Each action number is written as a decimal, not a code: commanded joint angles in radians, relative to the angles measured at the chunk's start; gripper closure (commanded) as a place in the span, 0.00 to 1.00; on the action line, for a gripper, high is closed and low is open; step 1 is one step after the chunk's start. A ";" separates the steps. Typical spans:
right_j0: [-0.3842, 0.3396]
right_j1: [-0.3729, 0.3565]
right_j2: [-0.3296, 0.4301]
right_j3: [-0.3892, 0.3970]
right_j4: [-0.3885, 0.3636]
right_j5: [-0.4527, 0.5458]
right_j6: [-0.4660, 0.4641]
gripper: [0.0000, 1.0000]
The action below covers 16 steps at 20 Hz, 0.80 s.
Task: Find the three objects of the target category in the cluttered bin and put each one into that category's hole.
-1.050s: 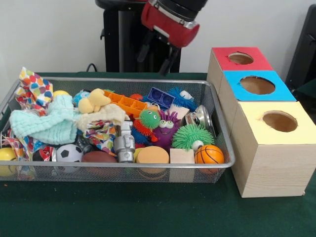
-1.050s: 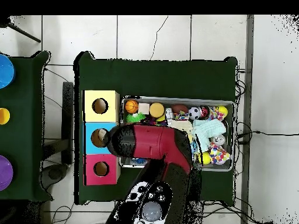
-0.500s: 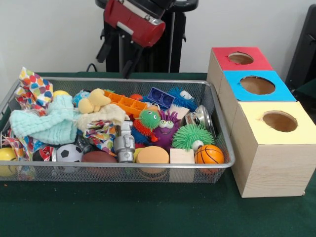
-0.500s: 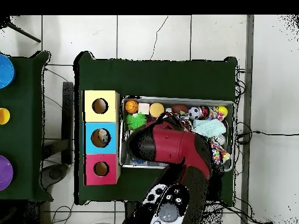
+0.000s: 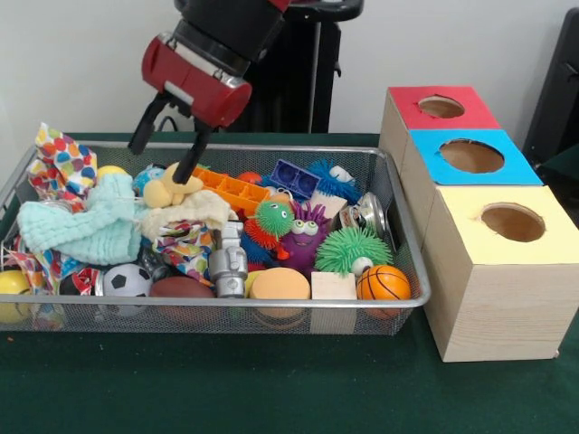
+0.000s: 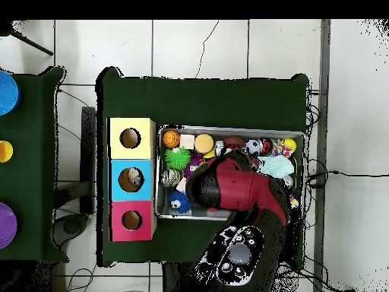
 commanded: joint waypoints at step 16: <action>-0.147 0.160 0.241 0.065 0.000 -0.313 0.137 0.00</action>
